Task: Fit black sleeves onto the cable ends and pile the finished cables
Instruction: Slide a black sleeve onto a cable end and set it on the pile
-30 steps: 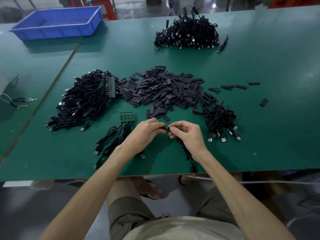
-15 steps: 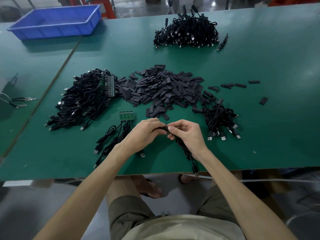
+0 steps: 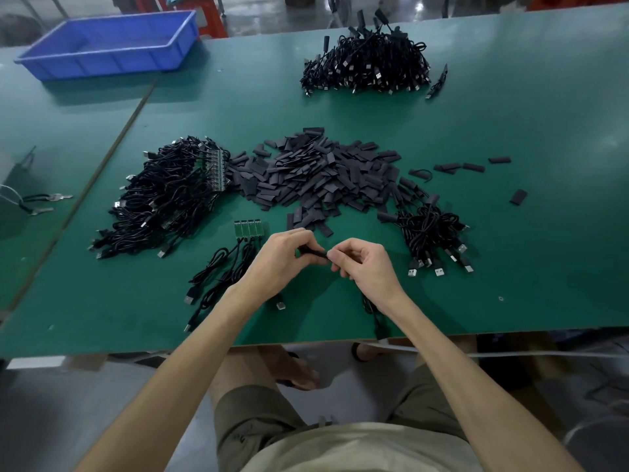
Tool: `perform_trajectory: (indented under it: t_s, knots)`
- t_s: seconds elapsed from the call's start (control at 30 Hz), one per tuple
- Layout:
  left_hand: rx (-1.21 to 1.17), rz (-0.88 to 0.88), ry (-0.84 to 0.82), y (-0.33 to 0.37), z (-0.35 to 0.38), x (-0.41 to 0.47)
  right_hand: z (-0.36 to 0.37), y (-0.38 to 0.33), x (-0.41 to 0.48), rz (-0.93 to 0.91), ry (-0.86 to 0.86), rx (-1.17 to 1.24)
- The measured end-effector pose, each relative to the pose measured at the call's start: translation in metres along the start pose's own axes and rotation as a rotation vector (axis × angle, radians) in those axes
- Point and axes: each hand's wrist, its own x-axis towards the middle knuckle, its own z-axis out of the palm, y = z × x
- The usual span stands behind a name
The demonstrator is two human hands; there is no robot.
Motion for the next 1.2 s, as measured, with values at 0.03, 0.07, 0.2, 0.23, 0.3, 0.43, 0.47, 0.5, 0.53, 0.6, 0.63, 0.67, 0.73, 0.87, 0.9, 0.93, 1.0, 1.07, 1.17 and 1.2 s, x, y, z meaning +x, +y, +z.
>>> perform_trajectory:
  t_s: [0.03, 0.07, 0.2, 0.23, 0.3, 0.43, 0.47, 0.5, 0.53, 0.6, 0.63, 0.67, 0.73, 0.87, 0.9, 0.93, 1.0, 1.07, 1.17, 1.2]
  knots:
    - [-0.003, -0.008, -0.033, -0.001, -0.001, 0.001, 0.0, 0.0, 0.0, -0.005, 0.004, -0.015]
    - [-0.001, -0.015, -0.069, -0.002, -0.003, 0.002, 0.0, 0.0, 0.0, -0.009, 0.006, -0.021]
    - [-0.004, -0.037, -0.176, -0.006, -0.01, 0.004, -0.001, -0.001, -0.001, -0.018, -0.006, -0.032]
    - [-0.005, -0.039, -0.194, -0.007, -0.011, 0.004, -0.001, -0.001, -0.002, -0.02, -0.014, -0.036]
    - [0.001, -0.046, -0.202, -0.007, -0.012, 0.004, -0.001, -0.002, -0.002, -0.025, -0.026, -0.051]
    - [-0.076, -0.092, -0.149, -0.008, -0.01, 0.004, -0.001, 0.0, -0.002, -0.033, -0.028, -0.063]
    - [-0.098, -0.099, -0.14, -0.009, -0.01, 0.004, -0.001, 0.0, -0.002, -0.033, -0.029, -0.062]
    - [-0.111, -0.101, -0.132, -0.009, -0.009, 0.004, -0.001, 0.0, -0.002, -0.031, -0.031, -0.061]
    - [-0.117, -0.1, -0.121, -0.009, -0.009, 0.003, -0.001, 0.001, -0.002, -0.029, -0.034, -0.06]
    - [-0.118, -0.097, -0.088, -0.009, -0.007, 0.002, -0.001, 0.0, -0.001, -0.03, -0.04, -0.057]
    - [-0.12, -0.099, -0.073, -0.009, -0.006, 0.001, -0.001, 0.0, -0.001, -0.032, -0.042, -0.059]
    - [-0.124, -0.102, -0.064, -0.01, -0.005, 0.001, -0.001, 0.0, -0.001, -0.034, -0.044, -0.062]
    - [-0.13, -0.101, -0.061, -0.01, -0.005, 0.0, -0.001, 0.0, 0.0, -0.035, -0.045, -0.066]
    - [-0.121, -0.088, -0.073, -0.009, -0.004, -0.001, -0.001, 0.0, -0.001, -0.025, -0.045, -0.061]
    - [-0.117, -0.084, -0.076, -0.009, -0.004, -0.001, -0.001, 0.0, -0.001, -0.024, -0.044, -0.061]
    - [-0.114, -0.08, -0.077, -0.01, -0.004, -0.002, -0.001, 0.0, -0.001, -0.024, -0.042, -0.062]
    - [-0.111, -0.074, -0.075, -0.01, -0.003, -0.003, -0.001, 0.0, -0.001, -0.023, -0.036, -0.068]
    - [-0.114, -0.069, -0.062, -0.011, -0.002, -0.004, 0.0, -0.001, -0.002, -0.021, -0.032, -0.078]
    - [-0.117, -0.069, -0.056, -0.011, -0.001, -0.003, 0.0, -0.002, -0.002, -0.014, -0.026, -0.09]
    - [-0.119, -0.07, -0.057, -0.011, 0.0, -0.003, 0.0, -0.003, -0.002, -0.012, -0.025, -0.095]
